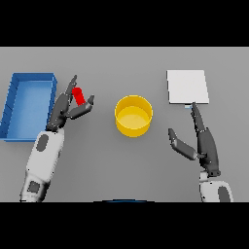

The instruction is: Pick up the red beaker and tilt it to pour out 1 green nut into yellow bowl. Pick up the yellow bowl and place it on the metallic measuring scale.

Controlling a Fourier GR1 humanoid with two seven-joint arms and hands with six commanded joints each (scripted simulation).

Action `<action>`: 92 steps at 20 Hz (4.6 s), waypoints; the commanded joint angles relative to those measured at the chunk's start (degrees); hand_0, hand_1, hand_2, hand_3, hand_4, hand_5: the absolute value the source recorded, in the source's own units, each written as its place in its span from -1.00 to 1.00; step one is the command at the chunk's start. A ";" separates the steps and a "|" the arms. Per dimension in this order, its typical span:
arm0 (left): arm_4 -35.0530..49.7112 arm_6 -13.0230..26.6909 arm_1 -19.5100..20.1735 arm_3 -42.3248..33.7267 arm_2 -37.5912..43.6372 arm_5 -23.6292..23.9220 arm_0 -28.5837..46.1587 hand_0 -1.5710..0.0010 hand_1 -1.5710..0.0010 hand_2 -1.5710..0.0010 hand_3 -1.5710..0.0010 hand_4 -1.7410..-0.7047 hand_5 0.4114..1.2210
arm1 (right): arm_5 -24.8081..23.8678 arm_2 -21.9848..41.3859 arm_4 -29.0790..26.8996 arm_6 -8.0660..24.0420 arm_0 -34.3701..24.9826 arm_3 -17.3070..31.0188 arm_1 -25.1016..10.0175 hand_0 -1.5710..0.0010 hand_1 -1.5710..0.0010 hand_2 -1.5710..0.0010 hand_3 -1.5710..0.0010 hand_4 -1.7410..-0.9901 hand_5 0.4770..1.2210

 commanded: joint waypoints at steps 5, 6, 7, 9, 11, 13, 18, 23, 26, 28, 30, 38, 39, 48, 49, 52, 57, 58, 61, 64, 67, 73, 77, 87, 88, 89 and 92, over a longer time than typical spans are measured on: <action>0.98 -3.16 -0.42 4.47 1.34 -0.66 -3.07 1.00 1.00 1.00 1.00 -0.19 -0.31 | -0.30 -0.43 -0.03 -0.18 -0.19 0.08 -0.22 1.00 1.00 1.00 1.00 0.27 -0.56; 0.97 -3.24 -0.75 5.93 1.66 -0.26 -3.89 1.00 1.00 1.00 1.00 -0.21 -0.30 | -0.37 -1.01 -0.37 0.59 -0.83 0.46 -0.51 1.00 1.00 1.00 1.00 0.27 -0.56; 0.96 -4.41 -1.00 7.03 1.96 0.14 -4.19 1.00 1.00 1.00 1.00 -0.22 -0.29 | -0.29 -0.45 -0.16 0.06 -0.43 -0.17 -0.23 1.00 1.00 1.00 1.00 0.27 -0.56; 2.14 -5.43 -1.67 9.28 3.39 0.42 -5.90 1.00 0.97 0.91 0.96 -0.30 -0.23 | -0.32 -0.25 0.28 0.31 -0.25 -0.17 -0.28 1.00 1.00 1.00 1.00 0.28 -0.56; 3.15 -5.90 -2.07 10.53 4.91 1.56 -6.79 0.64 0.58 0.54 0.63 -0.44 -0.08 | -0.63 -0.18 0.52 0.07 0.34 -0.17 -0.09 1.00 1.00 1.00 1.00 0.29 -0.55; 2.32 -4.97 -2.27 11.48 4.85 3.09 -7.45 0.16 0.11 0.07 0.08 -0.53 0.31 | -0.71 -0.45 0.46 -0.46 0.66 0.25 -0.25 1.00 1.00 1.00 1.00 0.29 -0.55; 0.37 -5.67 -2.15 12.41 2.90 2.56 -8.28 -0.62 -0.64 -0.65 -0.51 -0.62 0.77 | -0.32 -0.51 -0.09 -0.89 0.80 0.11 -0.23 1.00 1.00 1.00 1.00 0.30 -0.55; 1.80 -6.18 -3.52 10.91 3.63 4.54 -7.92 -0.88 -0.88 -0.89 -0.84 -0.77 0.80 | -0.44 -0.28 -0.38 -0.31 1.47 -1.20 0.33 1.00 1.00 1.00 1.00 0.28 -0.55; 4.11 -7.00 -3.42 8.16 4.17 5.17 -7.84 -0.94 -0.94 -0.94 -0.92 -0.88 0.76 | -0.89 -0.47 0.40 -0.74 1.06 -0.28 -0.04 1.00 1.00 1.00 1.00 0.29 -0.55; 3.59 -5.53 -2.88 5.83 3.02 6.20 -7.99 -0.96 -0.96 -0.96 -0.95 -0.92 0.74 | -1.39 -0.27 1.20 -0.59 0.10 0.26 0.00 1.00 1.00 1.00 1.00 0.28 -0.54; 2.58 -4.51 -1.17 2.54 1.06 5.71 -7.66 -0.97 -0.98 -0.98 -0.97 -0.95 0.73 | -1.22 0.12 1.56 -1.29 0.63 0.16 -0.02 1.00 1.00 1.00 1.00 0.27 -0.52; -8.33 7.44 3.91 -3.88 -11.77 2.99 -9.50 -0.99 -0.99 -0.99 -0.99 -0.98 0.73 | -1.10 0.29 2.30 -0.77 0.75 0.00 -0.55 1.00 1.00 1.00 1.00 0.29 -0.46; -8.98 8.29 4.22 -4.48 -12.71 2.91 -9.42 -0.99 -0.99 -0.99 -0.99 -0.98 0.73 | -0.87 0.15 1.95 -1.19 1.17 -0.20 -0.70 1.00 1.00 1.00 1.00 0.29 -0.46; -27.42 19.15 10.30 -4.06 -28.69 0.61 -16.25 -1.00 -1.00 -1.00 -1.00 -1.00 0.81 | -0.32 0.11 1.15 0.47 0.99 -1.38 -0.54 1.00 1.00 1.00 1.00 0.28 -0.42; -28.78 19.27 11.08 -4.07 -30.26 -0.81 -17.30 -1.00 -1.00 -1.00 -1.00 -1.00 0.85 | -0.32 0.19 1.15 0.54 1.23 -1.61 -0.47 1.00 1.00 1.00 1.00 0.26 -0.41; -32.56 20.02 11.91 -2.33 -33.96 -3.02 -21.21 -1.00 -1.00 -1.00 -1.00 -1.00 0.92 | -0.12 0.89 1.76 1.48 1.49 -2.74 -0.37 1.00 1.00 1.00 1.00 0.24 -0.39; -37.87 18.70 14.22 -1.55 -41.18 -10.35 -26.42 -1.00 -1.00 -1.00 -0.77 -0.90 0.97 | -0.54 1.01 0.83 0.08 2.12 -1.45 1.38 1.00 1.00 1.00 1.00 0.21 -0.43; -38.68 18.12 14.29 -1.16 -42.58 -12.15 -28.10 -1.00 -1.00 -1.00 -0.69 -0.91 0.98 | -0.34 0.47 0.29 -0.19 2.11 -1.22 1.02 1.00 1.00 1.00 1.00 0.21 -0.44; -41.16 14.39 14.07 1.12 -46.96 -14.89 -32.22 -1.00 -1.00 -1.00 -0.76 -0.95 0.99 | -0.36 -0.46 -1.24 0.24 1.56 -0.89 1.36 1.00 1.00 1.00 1.00 0.19 -0.50; -44.11 11.79 13.41 3.78 -52.08 -16.03 -34.22 -1.00 -1.00 -1.00 -0.88 -0.97 0.99 | -0.17 -0.01 -1.59 -0.70 1.99 -1.21 2.02 1.00 1.00 1.00 1.00 0.20 -0.54; -47.06 10.42 13.56 5.25 -56.76 -18.03 -36.75 -1.00 -1.00 -1.00 -0.94 -0.99 1.00 | -0.89 -0.30 -1.09 0.37 1.29 -0.49 2.16 1.00 1.00 1.00 1.00 0.20 -0.58; -50.91 7.87 12.66 8.12 -63.07 -19.44 -42.26 -1.00 -1.00 -1.00 -0.98 -1.00 1.00 | -1.79 -0.04 0.50 0.26 1.07 0.48 2.17 1.00 1.00 1.00 1.00 0.24 -0.67; -53.15 6.61 11.86 11.03 -67.01 -20.92 -45.80 -1.00 -1.00 -1.00 -0.99 -0.99 1.00 | -2.62 0.51 2.28 0.44 1.49 -0.21 1.97 1.00 1.00 1.00 1.00 0.31 -0.71; -56.51 1.09 11.39 12.74 -75.33 -20.67 -52.32 -1.00 -1.00 -1.00 -1.00 -0.98 1.00 | -3.15 0.43 2.87 -0.44 1.44 0.01 1.82 1.00 1.00 1.00 1.00 0.42 -0.69; -56.03 0.52 11.68 13.19 -74.94 -20.95 -53.81 -1.00 -1.00 -1.00 -1.00 -0.98 1.00 | -3.25 0.38 3.00 0.33 1.30 0.02 1.82 1.00 1.00 1.00 1.00 0.42 -0.69; -55.38 0.08 12.08 13.60 -74.30 -20.47 -54.87 -1.00 -1.00 -1.00 -1.00 -0.98 1.00 | -3.28 0.63 2.95 -0.05 1.48 -0.41 2.11 1.00 1.00 1.00 1.00 0.42 -0.69; -53.80 0.10 14.60 16.56 -71.37 -18.02 -59.71 -1.00 -1.00 -0.78 -0.92 -0.87 1.00 | -3.73 0.45 3.53 -0.93 1.11 0.23 1.81 1.00 1.00 1.00 1.00 0.44 -0.69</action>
